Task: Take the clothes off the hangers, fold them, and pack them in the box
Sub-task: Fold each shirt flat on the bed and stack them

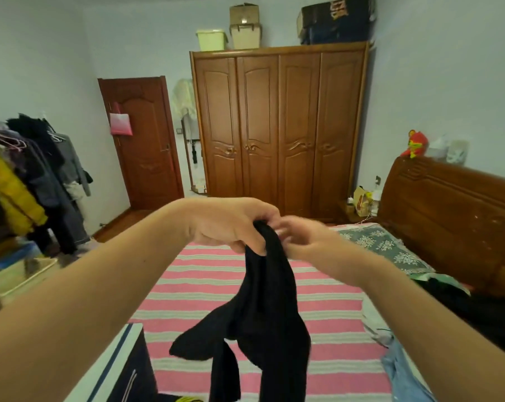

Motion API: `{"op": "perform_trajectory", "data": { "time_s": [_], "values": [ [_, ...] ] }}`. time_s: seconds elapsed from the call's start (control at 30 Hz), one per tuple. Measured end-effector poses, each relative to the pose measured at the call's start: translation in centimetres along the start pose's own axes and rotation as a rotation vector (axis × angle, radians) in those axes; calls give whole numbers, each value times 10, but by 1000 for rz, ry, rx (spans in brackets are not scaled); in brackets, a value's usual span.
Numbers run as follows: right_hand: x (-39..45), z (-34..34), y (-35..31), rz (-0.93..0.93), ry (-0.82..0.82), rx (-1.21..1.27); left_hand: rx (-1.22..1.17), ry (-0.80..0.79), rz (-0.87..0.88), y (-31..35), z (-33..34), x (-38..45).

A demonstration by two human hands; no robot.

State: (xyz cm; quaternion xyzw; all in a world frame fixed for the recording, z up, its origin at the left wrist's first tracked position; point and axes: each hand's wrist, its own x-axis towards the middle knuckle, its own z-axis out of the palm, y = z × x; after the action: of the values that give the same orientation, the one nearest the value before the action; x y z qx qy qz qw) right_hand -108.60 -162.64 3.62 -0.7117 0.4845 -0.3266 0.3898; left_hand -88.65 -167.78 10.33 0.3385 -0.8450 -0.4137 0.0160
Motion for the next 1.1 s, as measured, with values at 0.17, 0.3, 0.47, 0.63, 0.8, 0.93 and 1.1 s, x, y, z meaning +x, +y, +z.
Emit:
{"op": "perform_trajectory", "data": {
  "time_s": [0.17,0.3,0.47,0.63,0.8,0.93,1.1],
  "values": [
    [-1,19,17,-37,234,-69,-76,-43,-111,-11,7,-4],
    [-7,16,4,-25,224,213,13,152,-233,-14,15,5],
    [-4,60,10,84,48,160,-222,276,-181,4,1,7],
    [-4,58,25,28,199,87,-117,177,-202,-3,-13,-2],
    [-3,54,30,-7,220,-98,134,95,-252,-11,-17,-2],
    [-3,47,29,15,193,-171,317,124,-287,-6,-14,-2],
    [-11,38,39,87,147,-292,427,316,-242,0,5,9]
  ]
}}
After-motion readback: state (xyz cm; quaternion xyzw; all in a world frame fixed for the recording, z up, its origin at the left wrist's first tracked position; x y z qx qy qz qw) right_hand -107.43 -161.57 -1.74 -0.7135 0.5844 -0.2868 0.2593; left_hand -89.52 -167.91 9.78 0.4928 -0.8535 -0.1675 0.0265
